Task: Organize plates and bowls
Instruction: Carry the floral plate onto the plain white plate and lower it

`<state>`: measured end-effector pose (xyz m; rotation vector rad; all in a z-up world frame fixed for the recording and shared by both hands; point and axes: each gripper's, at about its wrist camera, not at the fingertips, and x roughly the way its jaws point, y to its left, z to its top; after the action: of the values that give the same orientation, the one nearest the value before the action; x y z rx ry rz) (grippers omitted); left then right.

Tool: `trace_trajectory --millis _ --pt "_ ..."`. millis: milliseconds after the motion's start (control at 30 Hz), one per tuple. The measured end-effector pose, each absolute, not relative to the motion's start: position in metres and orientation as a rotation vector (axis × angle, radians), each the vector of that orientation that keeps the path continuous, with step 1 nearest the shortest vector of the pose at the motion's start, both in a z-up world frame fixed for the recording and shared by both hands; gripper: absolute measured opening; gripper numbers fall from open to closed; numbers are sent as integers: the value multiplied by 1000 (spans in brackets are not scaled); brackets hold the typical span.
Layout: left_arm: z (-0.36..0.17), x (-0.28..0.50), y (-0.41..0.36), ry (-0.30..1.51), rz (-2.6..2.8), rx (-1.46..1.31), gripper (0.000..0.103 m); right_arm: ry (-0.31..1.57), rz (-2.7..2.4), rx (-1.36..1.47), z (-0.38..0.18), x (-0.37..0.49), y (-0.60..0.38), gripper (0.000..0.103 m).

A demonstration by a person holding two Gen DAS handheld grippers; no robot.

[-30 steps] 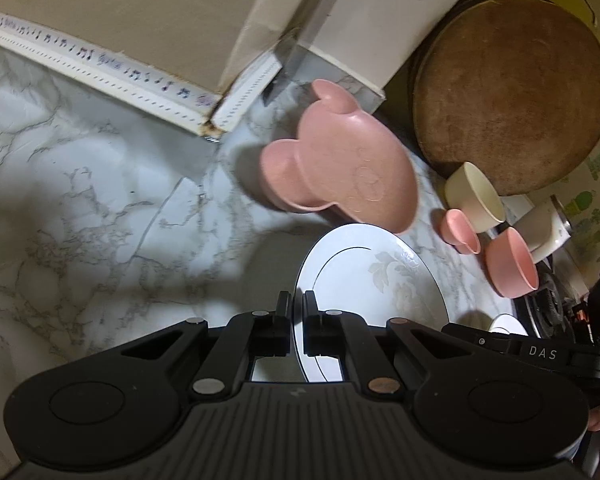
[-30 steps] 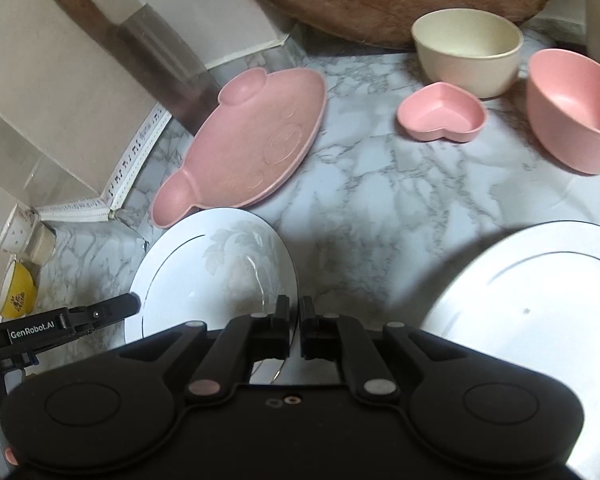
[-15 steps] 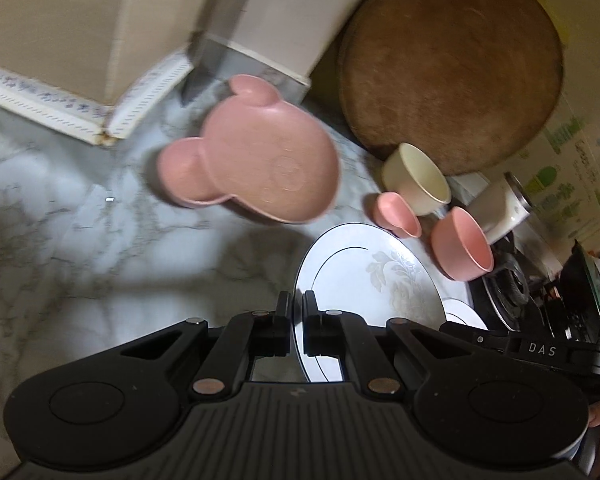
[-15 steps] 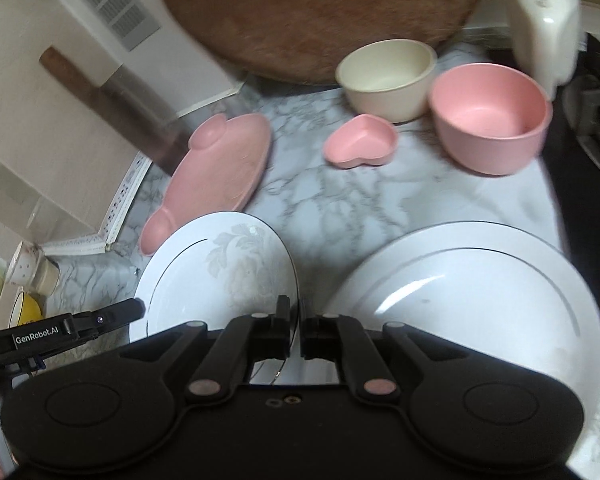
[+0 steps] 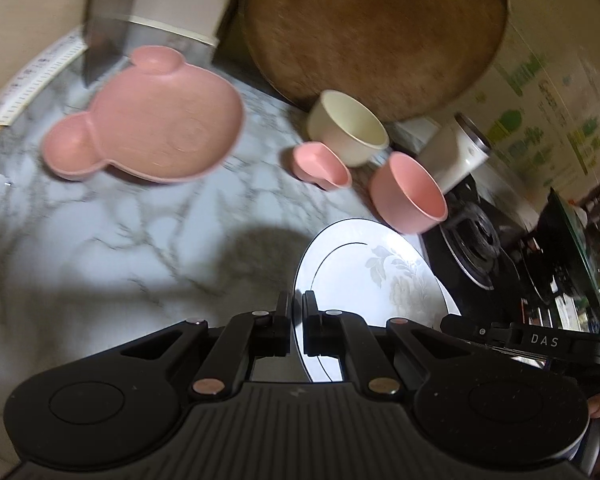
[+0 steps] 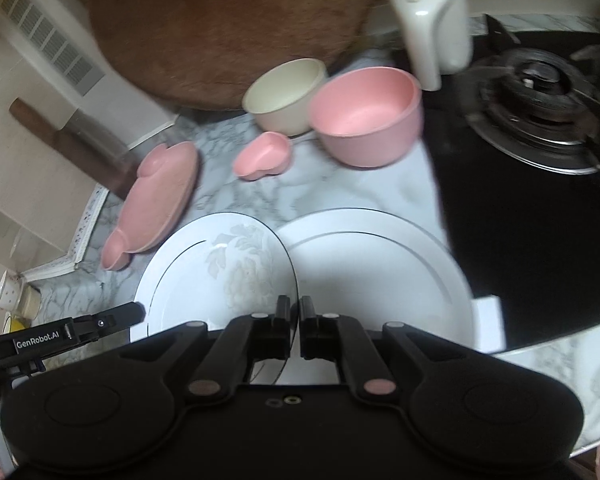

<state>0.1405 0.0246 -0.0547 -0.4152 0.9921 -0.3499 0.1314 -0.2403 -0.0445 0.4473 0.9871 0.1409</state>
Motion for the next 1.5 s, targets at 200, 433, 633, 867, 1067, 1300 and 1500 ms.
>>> trace_trajectory --millis 200,433,633,867,1067,1300,1500 --pt "-61 140 -5 1016 -380 -386 4 989 112 475 -53 114 -267 5" --pt "-68 141 -33 1039 -392 -340 4 1003 89 489 -67 106 -288 5" --pt "-75 142 -47 1048 -391 -299 4 1013 84 468 -73 104 -294 5" --pt "-84 142 -54 1066 -384 -278 4 1013 91 431 -73 106 -295 5" --pt "-87 142 -57 1069 -378 -255 4 1021 98 423 -74 108 -295 5" --pt "-89 142 -63 1075 -386 -223 4 1020 98 407 -73 108 -295 5" --pt "-89 140 -70 1075 -388 -158 5 1021 95 420 -74 107 -297 5"
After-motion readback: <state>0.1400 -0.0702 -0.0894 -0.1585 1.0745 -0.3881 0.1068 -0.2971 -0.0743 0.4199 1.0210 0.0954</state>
